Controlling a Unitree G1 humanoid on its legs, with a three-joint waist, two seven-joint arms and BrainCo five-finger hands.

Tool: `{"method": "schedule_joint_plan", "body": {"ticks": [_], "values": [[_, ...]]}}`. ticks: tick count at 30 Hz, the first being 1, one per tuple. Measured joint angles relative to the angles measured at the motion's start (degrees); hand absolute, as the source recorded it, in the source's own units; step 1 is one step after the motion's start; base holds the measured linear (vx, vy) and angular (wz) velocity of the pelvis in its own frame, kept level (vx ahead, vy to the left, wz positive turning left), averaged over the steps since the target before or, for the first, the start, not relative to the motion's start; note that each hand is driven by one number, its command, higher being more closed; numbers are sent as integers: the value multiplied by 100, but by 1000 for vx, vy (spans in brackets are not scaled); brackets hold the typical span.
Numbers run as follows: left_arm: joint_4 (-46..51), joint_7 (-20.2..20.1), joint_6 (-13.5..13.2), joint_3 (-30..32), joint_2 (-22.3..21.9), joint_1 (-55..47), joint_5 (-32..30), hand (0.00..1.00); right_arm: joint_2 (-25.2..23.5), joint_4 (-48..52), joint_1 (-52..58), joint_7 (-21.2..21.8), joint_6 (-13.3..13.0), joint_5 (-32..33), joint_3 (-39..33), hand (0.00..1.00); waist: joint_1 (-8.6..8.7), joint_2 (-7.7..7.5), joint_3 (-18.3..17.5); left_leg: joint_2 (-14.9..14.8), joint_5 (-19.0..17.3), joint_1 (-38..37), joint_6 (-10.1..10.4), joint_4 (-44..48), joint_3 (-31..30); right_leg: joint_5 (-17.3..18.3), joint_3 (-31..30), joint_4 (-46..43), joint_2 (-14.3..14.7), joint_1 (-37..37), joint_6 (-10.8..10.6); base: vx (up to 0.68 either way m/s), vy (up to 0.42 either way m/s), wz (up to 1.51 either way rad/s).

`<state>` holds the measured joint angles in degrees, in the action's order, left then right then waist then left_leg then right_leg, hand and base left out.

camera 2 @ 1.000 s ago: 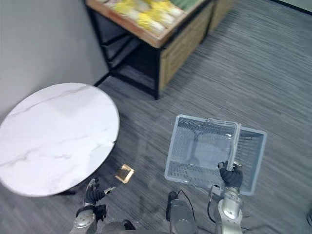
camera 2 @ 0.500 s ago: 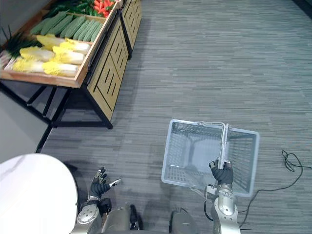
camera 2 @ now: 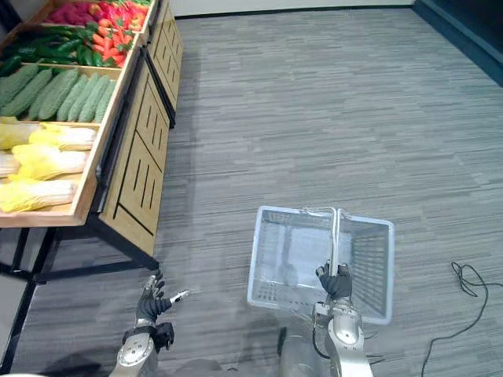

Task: Pick vegetable in the basket

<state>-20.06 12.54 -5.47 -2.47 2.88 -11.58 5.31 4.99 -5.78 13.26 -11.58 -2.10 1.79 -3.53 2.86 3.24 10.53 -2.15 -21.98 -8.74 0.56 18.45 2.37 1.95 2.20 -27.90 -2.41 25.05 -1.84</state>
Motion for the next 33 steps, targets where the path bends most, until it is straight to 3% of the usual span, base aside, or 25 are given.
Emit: {"method": "schedule_joint_plan", "body": {"ticks": [1, 2, 3, 4, 5, 6, 8, 11, 12, 13, 14, 15, 16, 17, 18, 19, 20, 21, 22, 23, 26, 29, 31, 32, 33], "values": [[-90, -6, 20, -38, -126, -16, -5, 0, 40, -48, -26, 3, 44, -3, 11, 100, -80, 157, -24, -189, 71, 6, 178, 286, -86, 166, 214, -299, 33, -98, 121, 593, -137, 52], [-87, -11, 18, -34, -167, -32, -26, 0, 77, -35, -32, 8, 45, -8, 13, 100, -74, 154, -24, -192, 207, 27, 259, 491, -118, 325, 288, -399, -4, -165, 175, 579, -127, 52], [-52, -12, 19, 22, -283, -83, -46, 0, 63, -15, -13, 26, 53, -11, 69, 100, -53, 167, -19, -193, 603, 201, 254, 1151, -148, 571, 456, -401, -48, -449, 215, 566, -159, 64], [-3, -12, 19, 89, -410, -156, -50, 0, 69, 48, 50, 39, 55, -3, 148, 100, -82, 204, 17, -311, 1379, 644, 261, 2270, -122, 685, 590, -211, -36, -917, 345, 560, -147, 58], [32, -14, 18, 95, -444, -223, -50, 0, 56, 84, 76, 36, 54, 0, 187, 100, -110, 221, 24, -407, 1918, 877, 271, 2840, -82, 713, 605, -12, -9, -1202, 389, 539, -123, 32], [149, -29, 12, 73, -454, -363, -49, 0, -28, 155, 77, 22, 55, 1, 236, 100, -214, 222, 36, -727, 2008, 1297, 325, 3847, 105, 727, 650, 452, 97, -1750, 411, 522, -74, 13], [262, -33, 7, 85, -452, -427, -46, 0, -98, 364, 85, -8, 32, 8, 213, 100, -372, 204, 51, -981, 1544, 1888, 246, 4561, 399, 727, 721, 1018, 128, -2441, 411, 494, -57, 11], [338, -31, 3, 102, -455, -395, -40, 0, -115, 631, -36, -102, -85, 127, -60, 100, -536, 172, 66, -1064, 957, 2780, 151, 3637, 1003, 776, 980, 1689, -51, -3255, 330, 491, 27, 25], [366, -32, 3, 101, -452, -393, -40, 0, -115, 635, -47, -102, -132, 177, -126, 100, -540, 146, 80, -1030, 950, 2872, 138, 3265, 1181, 835, 1067, 1767, -109, -3403, 235, 340, 77, 50], [383, -40, 4, 83, -454, -379, -41, 0, -94, 640, -26, -128, -183, 221, -280, 100, -522, 140, 79, -939, 1001, 3011, 127, 2406, 1544, 992, 1254, 1868, -203, -3685, -4, 456, 129, 72], [402, -54, 4, 71, -458, -386, -42, 0, 10, 623, 26, -193, -189, 223, -419, 100, -514, 221, 27, -852, 1472, 2953, 127, 1323, 1952, 1200, 1414, 1935, -177, -3921, -232, 472, 143, 76], [421, -60, 3, 67, -456, -442, -45, 0, 54, 574, 53, -217, -195, 219, -482, 100, -512, 290, -19, -824, 1685, 2967, -344, 883, 2121, 1321, 1441, 1932, -127, -4020, -290, 629, 201, 93], [378, -53, 28, 89, -304, -373, -49, 0, 13, 112, -64, -268, -153, 220, -555, 100, -444, -54, -151, -457, 1446, 2973, -785, 976, 2180, 1577, 1481, 1853, -438, -4104, -365, 533, 168, 74], [399, -44, 29, 139, -294, -353, -50, 0, 36, -4, -86, -279, -151, 219, -560, 100, -476, -91, -166, -372, 1310, 3028, -836, 1079, 2136, 1565, 1471, 1766, -494, -4081, -371, 651, 221, 75], [442, -48, 29, 188, -326, -346, -52, 0, 31, -127, -132, -282, -147, 217, -581, 100, -524, -115, -152, -275, 1086, 3030, -882, 1208, 2105, 1554, 1450, 1542, -597, -4062, -391, 533, 211, 53], [533, -36, 30, 211, -344, -385, -70, 0, 15, -415, -205, -284, -66, 198, -689, 100, -523, -140, -146, -61, 775, 2863, -919, 1329, 2008, 1487, 1353, 668, -828, -3911, -509, 646, 273, 64], [629, -39, 39, 209, -333, -436, -84, 0, 0, -545, -191, -282, 12, 196, -692, 100, -493, -144, -145, 98, 631, 2715, -936, 1329, 1890, 1313, 1265, -105, -983, -3720, -707, 540, 224, 67], [780, -37, 54, 210, -311, -477, -93, 0, -18, -669, -178, -283, 44, 197, -703, 100, -477, -162, -134, 224, 543, 2572, -968, 1297, 1798, 1029, 1098, -918, -1106, -3446, -726, 541, 179, 78], [1092, -19, 61, 202, -248, -530, -104, 0, -34, -757, -147, -273, 144, 190, -683, 100, -386, -203, -106, 413, 446, 2312, -1000, 1214, 1607, 922, 722, -2320, -1245, -2860, -602, 539, 96, 98], [1388, 4, 63, 194, -193, -552, -137, 0, -76, -755, -112, -269, 247, 145, -673, 100, -347, -201, -92, 534, 409, 1967, -1043, 1078, 1423, 1067, 440, -3234, -1226, -2372, -402, 534, 56, 89], [2265, 102, 0, 92, -107, -581, -282, 0, -193, -595, 139, -203, 265, 14, -544, 100, -377, -163, -79, 553, 409, 1081, -1043, 596, 914, 1490, 266, -3392, -912, -1628, -211, 513, -33, 77], [2880, 258, -247, -33, -100, -419, -385, 0, -233, -70, 337, -194, 183, -8, -485, 100, -361, -197, -78, 516, 390, 703, -1006, 485, 394, 1682, 78, -2442, -619, -925, -146, 406, -160, 105], [3092, 429, -399, -196, -169, -200, -401, 0, -232, 147, 489, -202, -56, -2, -531, 100, -335, -210, -79, 449, 201, 615, -675, 668, -309, 1608, -739, -1077, -137, -681, -171, 387, -227, 147], [3138, 477, -411, -219, -180, -166, -464, 0, -239, 175, 531, -209, -94, -1, -547, 100, -320, -245, -77, 442, 123, 631, -538, 766, -455, 1520, -953, -731, -67, -692, -230, 347, -296, 183], [3215, 575, -446, -232, -196, -118, -620, 0, -234, 198, 615, -226, -165, 10, -574, 100, -301, -327, -71, 430, -100, 640, -269, 934, -703, 859, -1133, -463, -64, -761, -347, 341, -308, 153]]}}
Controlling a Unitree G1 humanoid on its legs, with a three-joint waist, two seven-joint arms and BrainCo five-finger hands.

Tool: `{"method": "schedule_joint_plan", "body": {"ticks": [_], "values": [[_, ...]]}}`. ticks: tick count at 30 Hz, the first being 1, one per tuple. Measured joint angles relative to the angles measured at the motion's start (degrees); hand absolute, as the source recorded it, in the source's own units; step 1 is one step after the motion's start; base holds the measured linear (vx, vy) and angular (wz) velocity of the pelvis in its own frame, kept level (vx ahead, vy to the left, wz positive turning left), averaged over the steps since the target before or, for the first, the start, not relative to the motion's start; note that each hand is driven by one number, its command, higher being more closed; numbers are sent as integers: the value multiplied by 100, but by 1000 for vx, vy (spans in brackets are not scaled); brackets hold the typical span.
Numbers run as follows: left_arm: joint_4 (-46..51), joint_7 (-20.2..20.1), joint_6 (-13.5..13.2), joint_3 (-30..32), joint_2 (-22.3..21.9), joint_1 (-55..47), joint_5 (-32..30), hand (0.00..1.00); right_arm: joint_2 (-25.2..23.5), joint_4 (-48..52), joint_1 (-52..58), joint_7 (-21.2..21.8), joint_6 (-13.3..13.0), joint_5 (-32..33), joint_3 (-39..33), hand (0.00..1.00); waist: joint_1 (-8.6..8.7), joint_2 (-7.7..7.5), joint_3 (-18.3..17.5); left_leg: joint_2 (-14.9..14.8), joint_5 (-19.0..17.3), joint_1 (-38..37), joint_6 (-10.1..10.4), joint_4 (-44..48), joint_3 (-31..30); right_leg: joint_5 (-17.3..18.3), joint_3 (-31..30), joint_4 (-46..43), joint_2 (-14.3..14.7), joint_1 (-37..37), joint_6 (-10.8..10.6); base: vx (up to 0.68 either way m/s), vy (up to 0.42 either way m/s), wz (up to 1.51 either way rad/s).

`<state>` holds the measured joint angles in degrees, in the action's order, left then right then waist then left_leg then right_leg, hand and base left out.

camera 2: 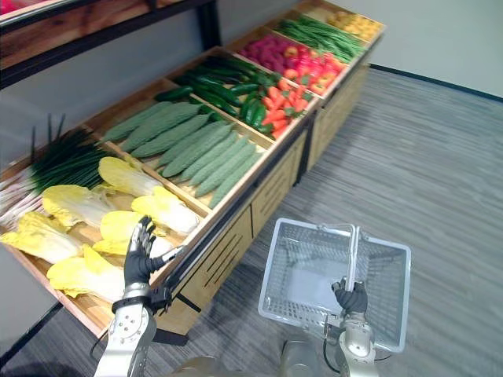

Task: Pick vegetable in the basket

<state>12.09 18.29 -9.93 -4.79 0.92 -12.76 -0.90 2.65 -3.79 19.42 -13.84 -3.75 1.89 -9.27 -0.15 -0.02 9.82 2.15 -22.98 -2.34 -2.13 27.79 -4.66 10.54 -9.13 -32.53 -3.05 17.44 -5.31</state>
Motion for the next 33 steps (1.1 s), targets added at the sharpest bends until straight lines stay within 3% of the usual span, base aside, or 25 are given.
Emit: {"method": "schedule_joint_plan", "body": {"ticks": [2, 3, 4, 6, 9, 10, 11, 13, 14, 17, 26, 28, 33], "values": [[76, 95, -4, -18, -194, -143, -127, 0, 84, -18, 50, -1, -13, 33, -33, 100, -176, 184, -73, -243, -56, 15, 151, 42, -307, 238, 411, -248, 56, -57, 161, 359, -338, 120], [119, 96, -24, -34, -186, -189, -189, 0, 113, -19, 59, -1, -48, 38, -53, 100, -195, 159, -62, -336, 36, 114, 305, 70, -414, 350, 708, -307, -20, -86, 236, 276, -308, 142], [119, 92, -33, -77, -195, -192, -235, 0, 112, -80, 126, 22, -44, 51, -60, 100, -107, 236, -77, -500, 123, 177, 454, 154, -480, 389, 1078, -268, -63, -224, 310, 263, -295, 163], [128, 72, -34, -122, -195, -188, -365, 0, 77, -276, 255, 2, -46, 136, -150, 100, -79, 229, -64, -772, 329, 365, 639, 354, -153, 454, 1437, -84, -67, -542, 429, 198, -251, 158], [133, 93, -25, -98, -186, -222, -476, 0, 62, -581, 471, -6, -46, 302, -279, 100, -86, 188, -33, -1387, 546, 851, 549, 1138, 1209, 494, 1921, 397, -123, -1049, 539, 103, -180, 94], [134, 100, -23, -75, -187, -233, -507, 0, 59, -651, 473, -15, -45, 335, -279, 100, -86, 191, -32, -1544, 521, 868, 503, 1148, 1532, 490, 1998, 483, -135, -1130, 545, 23, -58, 60], [134, 187, 26, 7, -191, -213, -651, 0, 35, -788, 494, -67, -41, 438, -310, 100, -58, 191, -30, -1920, 544, 857, 427, 863, 2400, 488, 2212, 627, -235, -1273, 544, -1, -24, 61], [134, 205, 46, 75, -198, -173, -715, 0, -12, -851, 540, -100, -41, 475, -333, 100, -45, 201, -32, -2080, 902, 855, 160, 489, 2797, 491, 2362, 658, -309, -1323, 531, -29, 62, 65], [130, 288, 89, 234, -190, -188, -778, 0, -60, -859, 555, -104, -42, 543, -435, 100, -55, 209, -74, -1943, 1022, 784, 321, 54, 3076, 465, 2446, 735, -434, -1330, 441, -32, 103, 55], [89, 334, 108, 421, -173, -183, -818, 0, -126, -922, 541, -96, -42, 547, -455, 100, -86, 91, -33, -1676, 1144, 660, 512, -569, 3132, 376, 2457, 926, -516, -1315, 374, -41, 116, 41], [-984, 71, 395, 474, 159, -40, -1192, 0, -217, -1319, 324, 161, -43, 517, -529, 100, -18, -134, -205, -1255, 1635, 434, 544, -1589, 3162, -19, 2128, 1462, -453, -1345, 270, -17, 20, 0], [-1367, 105, 512, 496, 274, 65, -1384, 0, -218, -1549, 231, 173, -44, 517, -524, 100, 106, -200, -257, -1173, 1829, 339, 591, -1881, 3160, -71, 1883, 1604, -353, -1350, 312, 37, -41, 0], [-2344, 194, 667, 496, 506, 442, -1413, 0, -144, -1838, 46, 188, -57, 517, -520, 100, 269, -179, -290, -1161, 2095, 201, 641, -2311, 3199, -242, 1780, 1857, -213, -1304, 381, 34, -49, -11]]}}
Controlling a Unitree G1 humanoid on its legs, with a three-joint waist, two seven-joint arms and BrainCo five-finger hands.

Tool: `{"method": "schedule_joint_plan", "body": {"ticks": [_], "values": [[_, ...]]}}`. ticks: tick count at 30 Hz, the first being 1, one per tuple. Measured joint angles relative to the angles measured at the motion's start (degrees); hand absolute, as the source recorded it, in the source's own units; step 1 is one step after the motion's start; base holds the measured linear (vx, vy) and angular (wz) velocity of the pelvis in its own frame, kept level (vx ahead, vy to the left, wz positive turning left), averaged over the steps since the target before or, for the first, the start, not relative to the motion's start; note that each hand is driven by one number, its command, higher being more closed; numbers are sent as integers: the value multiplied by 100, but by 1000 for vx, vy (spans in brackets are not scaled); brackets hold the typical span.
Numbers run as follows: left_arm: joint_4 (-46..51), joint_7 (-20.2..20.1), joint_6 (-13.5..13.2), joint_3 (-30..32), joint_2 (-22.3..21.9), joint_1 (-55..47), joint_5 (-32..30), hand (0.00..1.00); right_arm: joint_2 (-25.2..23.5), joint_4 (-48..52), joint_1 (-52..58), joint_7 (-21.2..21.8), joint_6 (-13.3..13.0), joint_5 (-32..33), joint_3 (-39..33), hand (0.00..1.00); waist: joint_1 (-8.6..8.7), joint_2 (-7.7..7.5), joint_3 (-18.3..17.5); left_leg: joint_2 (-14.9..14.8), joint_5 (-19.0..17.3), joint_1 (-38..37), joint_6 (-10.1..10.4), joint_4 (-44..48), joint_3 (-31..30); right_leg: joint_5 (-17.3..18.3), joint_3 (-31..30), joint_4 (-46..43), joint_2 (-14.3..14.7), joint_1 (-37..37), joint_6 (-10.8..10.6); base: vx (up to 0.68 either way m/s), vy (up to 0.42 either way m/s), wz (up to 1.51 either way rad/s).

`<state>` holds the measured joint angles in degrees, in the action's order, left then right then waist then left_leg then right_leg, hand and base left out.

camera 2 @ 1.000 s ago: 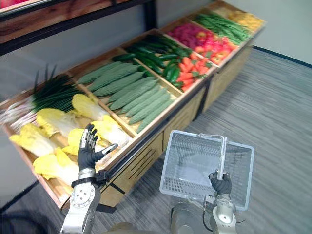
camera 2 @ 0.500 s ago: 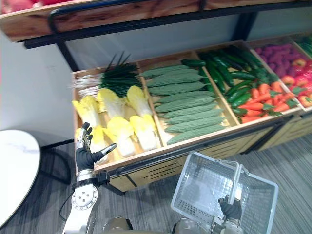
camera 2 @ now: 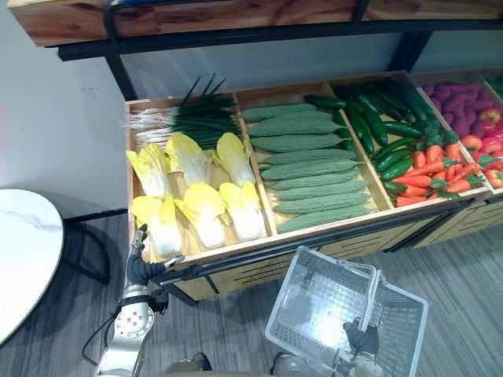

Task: Pick vegetable in the basket

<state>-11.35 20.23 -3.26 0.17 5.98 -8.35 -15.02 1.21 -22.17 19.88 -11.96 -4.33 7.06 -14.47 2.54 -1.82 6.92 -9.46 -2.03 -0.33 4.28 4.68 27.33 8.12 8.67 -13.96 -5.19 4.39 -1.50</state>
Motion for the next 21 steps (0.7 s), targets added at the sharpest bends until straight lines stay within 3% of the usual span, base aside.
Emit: {"method": "schedule_joint_plan", "body": {"ticks": [3, 10, 21], "values": [[-280, 68, 31, -1, 85, 276, -44, 0, 80, -16, -2, 56, -25, -47, 32, 100, 25, 55, -26, 6, 136, -18, 14, -231, 111, -138, -142, 146, 78, 111, 14, -28, -21, -31], [-776, 318, 43, -16, 403, 1086, -225, 0, 232, -192, -135, 85, -121, -93, 105, 100, 314, 225, 33, 63, 402, 243, -36, -496, 117, -488, -311, 418, 138, 461, -24, -73, 2, -13], [-1506, 661, 141, 0, 579, 2040, -555, 0, 240, -193, -271, 25, -206, -81, 112, 100, 468, 293, 334, 179, 514, 423, -55, -679, 173, -721, -553, 551, 128, 788, -123, -44, 6, -11]]}}
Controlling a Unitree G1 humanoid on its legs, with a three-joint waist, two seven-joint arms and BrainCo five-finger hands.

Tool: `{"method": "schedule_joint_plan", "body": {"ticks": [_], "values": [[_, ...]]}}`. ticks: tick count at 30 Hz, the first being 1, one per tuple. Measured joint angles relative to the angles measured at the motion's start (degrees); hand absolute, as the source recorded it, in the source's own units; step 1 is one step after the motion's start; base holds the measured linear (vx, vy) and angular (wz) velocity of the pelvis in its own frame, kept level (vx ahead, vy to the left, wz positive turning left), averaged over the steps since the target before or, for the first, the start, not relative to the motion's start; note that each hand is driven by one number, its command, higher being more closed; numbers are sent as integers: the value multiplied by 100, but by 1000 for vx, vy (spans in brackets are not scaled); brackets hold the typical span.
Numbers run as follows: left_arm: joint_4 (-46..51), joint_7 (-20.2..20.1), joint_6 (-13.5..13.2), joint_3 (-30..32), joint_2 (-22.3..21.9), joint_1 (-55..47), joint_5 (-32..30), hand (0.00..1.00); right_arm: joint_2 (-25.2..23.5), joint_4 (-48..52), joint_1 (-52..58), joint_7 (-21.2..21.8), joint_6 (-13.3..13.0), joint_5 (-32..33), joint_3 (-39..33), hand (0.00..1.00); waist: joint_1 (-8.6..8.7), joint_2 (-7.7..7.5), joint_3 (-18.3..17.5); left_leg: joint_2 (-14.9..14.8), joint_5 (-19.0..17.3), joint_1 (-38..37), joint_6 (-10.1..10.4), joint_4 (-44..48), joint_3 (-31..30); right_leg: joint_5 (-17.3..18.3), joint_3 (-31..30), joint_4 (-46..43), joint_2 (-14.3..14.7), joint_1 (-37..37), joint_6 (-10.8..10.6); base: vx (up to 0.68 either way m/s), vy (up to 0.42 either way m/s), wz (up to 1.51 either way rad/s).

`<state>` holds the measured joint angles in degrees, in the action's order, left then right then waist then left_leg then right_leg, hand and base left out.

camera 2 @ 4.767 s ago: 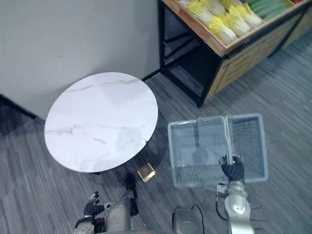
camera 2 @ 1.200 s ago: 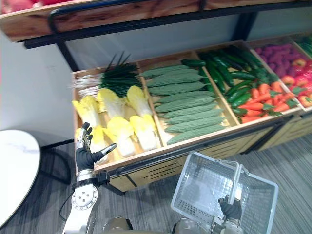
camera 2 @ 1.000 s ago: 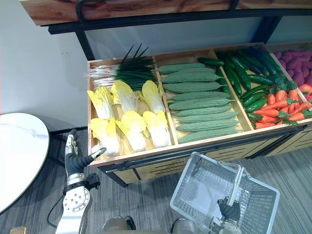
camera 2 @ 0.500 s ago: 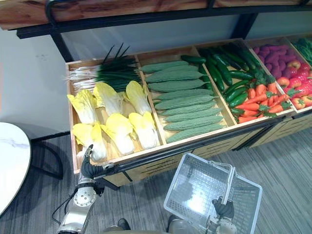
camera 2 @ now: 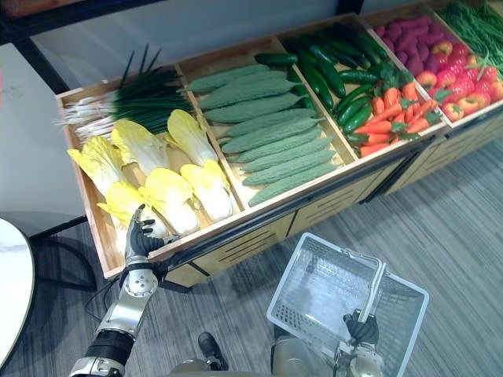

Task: Pick vegetable in the basket

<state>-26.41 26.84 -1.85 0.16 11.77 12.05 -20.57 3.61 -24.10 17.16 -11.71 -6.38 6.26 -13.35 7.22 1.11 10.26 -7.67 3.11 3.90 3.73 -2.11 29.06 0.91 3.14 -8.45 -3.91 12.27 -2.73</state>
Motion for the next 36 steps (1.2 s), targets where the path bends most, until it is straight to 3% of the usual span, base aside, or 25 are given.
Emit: {"method": "schedule_joint_plan", "body": {"ticks": [11, 12, 13, 18, 30, 36], "values": [[-1135, 106, 71, -66, 484, 1483, -36, 0, 145, 24, -245, 0, -153, 21, 275, 100, 64, -58, 331, 4, 17, 138, -25, 26, 20, 11, -44, -184, -17, 207, -3, 25, -2, 0], [-1261, 80, 70, -68, 506, 1634, -30, 100, 147, 30, -261, 51, -186, 27, 300, 100, 64, -54, 361, -1, 16, 134, -25, 28, 34, 16, -59, -208, -20, 219, -7, -7, -11, -5], [-1354, 58, 70, -66, 544, 1757, -23, 100, 148, 47, -290, 69, -197, 41, 340, 100, 67, -124, 426, -21, 15, 136, -23, 24, 62, 27, -88, -249, -24, 257, -11, -14, -15, -7], [-1661, -156, 78, -43, 684, 2287, 277, 100, 151, 319, -331, 92, -199, 99, 445, 100, 76, -150, 659, -18, -5, 144, 5, 1, 123, 55, -174, -288, -55, 333, -29, -32, -12, -4], [-1824, -551, -15, 0, 753, 2736, 1369, 100, 121, 619, -328, 195, -174, 165, 536, 100, 147, -214, 791, -16, 37, 67, -25, 12, 287, -41, -339, -228, -26, 314, -21, 78, -15, -8], [-921, -549, 37, -137, 720, 2235, 1304, 100, 88, 619, -327, 195, -169, 135, 531, 100, 167, -205, 807, -11, 13, -19, -23, 12, 187, -40, -334, -140, -23, 177, -23, 58, -14, 1]]}}
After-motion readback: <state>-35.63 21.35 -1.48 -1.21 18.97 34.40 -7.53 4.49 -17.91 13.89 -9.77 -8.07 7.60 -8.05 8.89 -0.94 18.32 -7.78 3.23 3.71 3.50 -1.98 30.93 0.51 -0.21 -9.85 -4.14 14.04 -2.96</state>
